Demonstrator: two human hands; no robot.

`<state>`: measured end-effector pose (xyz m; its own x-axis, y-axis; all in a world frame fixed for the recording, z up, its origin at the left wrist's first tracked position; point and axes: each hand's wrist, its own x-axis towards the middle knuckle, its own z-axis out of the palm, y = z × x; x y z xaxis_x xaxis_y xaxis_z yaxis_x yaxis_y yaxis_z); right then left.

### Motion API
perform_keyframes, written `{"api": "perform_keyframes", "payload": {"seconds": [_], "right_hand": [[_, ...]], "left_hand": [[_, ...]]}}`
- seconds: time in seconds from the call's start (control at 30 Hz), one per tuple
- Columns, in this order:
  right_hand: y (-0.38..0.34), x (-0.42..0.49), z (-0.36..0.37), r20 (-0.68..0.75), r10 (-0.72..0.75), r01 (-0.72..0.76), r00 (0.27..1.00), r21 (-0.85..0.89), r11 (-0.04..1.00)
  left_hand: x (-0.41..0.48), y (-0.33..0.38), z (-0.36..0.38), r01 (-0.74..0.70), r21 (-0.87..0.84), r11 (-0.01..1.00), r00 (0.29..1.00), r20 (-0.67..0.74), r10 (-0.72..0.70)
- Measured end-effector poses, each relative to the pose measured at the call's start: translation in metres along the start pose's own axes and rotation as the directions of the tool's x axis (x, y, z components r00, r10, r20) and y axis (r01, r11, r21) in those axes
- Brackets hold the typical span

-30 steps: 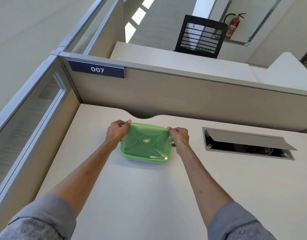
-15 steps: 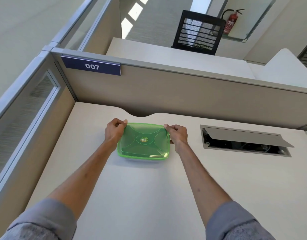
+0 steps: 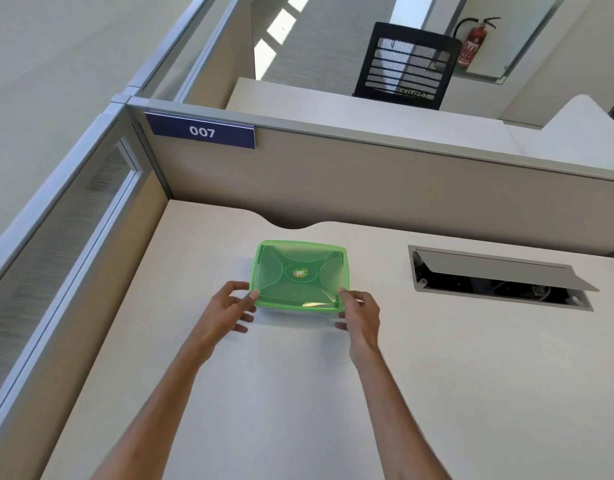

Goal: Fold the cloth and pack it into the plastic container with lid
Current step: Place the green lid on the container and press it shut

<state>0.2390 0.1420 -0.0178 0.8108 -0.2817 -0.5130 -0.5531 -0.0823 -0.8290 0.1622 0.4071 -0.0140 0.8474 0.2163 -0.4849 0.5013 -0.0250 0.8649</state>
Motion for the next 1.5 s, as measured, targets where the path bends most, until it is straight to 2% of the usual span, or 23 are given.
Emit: {"api": "perform_keyframes", "payload": {"seconds": [0.13, 0.3, 0.37, 0.43, 0.53, 0.67, 0.77, 0.83, 0.87, 0.93, 1.0, 1.07, 1.13, 1.2, 1.27, 1.4, 1.5], "right_hand": [[0.005, 0.000, -0.001, 0.021, 0.009, -0.009, 1.000, 0.010, 1.000], [0.005, 0.012, -0.017, 0.100, 0.065, -0.074, 0.993, 0.084, 0.994], [0.004, 0.011, -0.020, 0.161, 0.059, -0.082, 0.985, 0.141, 0.987], [0.005, 0.012, -0.021, 0.163, 0.036, -0.065, 0.986, 0.178, 0.982], [0.008, 0.015, -0.020, 0.135, 0.008, -0.030, 0.991, 0.158, 0.987], [0.010, 0.014, -0.022, 0.166, 0.018, -0.040, 0.986, 0.125, 0.991], [0.003, 0.017, -0.030, 0.239, 0.037, -0.053, 0.970, 0.061, 0.997], [-0.004, 0.020, -0.036, 0.278, 0.052, -0.055, 0.959, 0.002, 0.999], [-0.008, 0.022, -0.039, 0.275, 0.053, -0.043, 0.960, -0.041, 0.998], [-0.015, 0.026, -0.045, 0.214, 0.017, 0.017, 0.977, -0.156, 0.988], [-0.021, 0.033, -0.046, 0.113, -0.070, 0.092, 0.991, -0.202, 0.975], [-0.029, 0.043, -0.038, 0.067, -0.115, 0.124, 0.991, -0.160, 0.979], [-0.041, 0.052, -0.024, 0.084, -0.117, 0.128, 0.990, -0.142, 0.981], [-0.050, 0.060, -0.009, 0.110, -0.094, 0.108, 0.990, -0.131, 0.986], [-0.052, 0.070, 0.002, 0.126, -0.051, 0.065, 0.991, -0.103, 0.993], [-0.050, 0.087, 0.015, 0.143, -0.011, 0.024, 0.990, -0.090, 0.996], [-0.049, 0.095, 0.016, 0.119, 0.000, 0.010, 0.993, -0.085, 0.996]], "left_hand": [[0.006, -0.007, 0.007, -0.076, -0.045, 0.996, 0.995, -0.063, 0.073], [0.006, -0.005, 0.008, -0.075, -0.017, 0.997, 0.995, -0.062, 0.074], [0.005, -0.005, 0.008, -0.076, -0.018, 0.997, 0.994, -0.078, 0.075], [0.004, -0.005, 0.010, -0.077, -0.029, 0.997, 0.993, -0.088, 0.074], [0.003, -0.005, 0.012, -0.068, -0.044, 0.997, 0.994, -0.094, 0.063], [-0.004, -0.006, 0.012, -0.046, -0.035, 0.998, 0.995, -0.090, 0.042], [-0.005, 0.007, 0.004, 0.013, 0.050, 0.999, 0.999, -0.030, -0.012], [-0.002, 0.019, -0.009, 0.060, 0.191, 0.980, 0.998, 0.005, -0.062], [0.001, 0.025, -0.014, 0.059, 0.273, 0.960, 0.998, -0.024, -0.055], [0.008, 0.041, -0.018, -0.014, 0.400, 0.916, 0.982, -0.169, 0.089], [0.020, 0.060, -0.009, -0.170, 0.437, 0.883, 0.925, -0.238, 0.296], [0.043, 0.079, 0.012, -0.339, 0.512, 0.790, 0.876, -0.135, 0.463], [0.064, 0.098, 0.041, -0.423, 0.605, 0.674, 0.857, 0.025, 0.515], [0.080, 0.112, 0.072, -0.444, 0.689, 0.573, 0.857, 0.139, 0.497], [0.096, 0.118, 0.097, -0.409, 0.740, 0.533, 0.889, 0.190, 0.417], [0.124, 0.114, 0.117, -0.309, 0.789, 0.531, 0.947, 0.206, 0.246], [0.130, 0.112, 0.126, -0.264, 0.781, 0.565, 0.963, 0.178, 0.204]]}}
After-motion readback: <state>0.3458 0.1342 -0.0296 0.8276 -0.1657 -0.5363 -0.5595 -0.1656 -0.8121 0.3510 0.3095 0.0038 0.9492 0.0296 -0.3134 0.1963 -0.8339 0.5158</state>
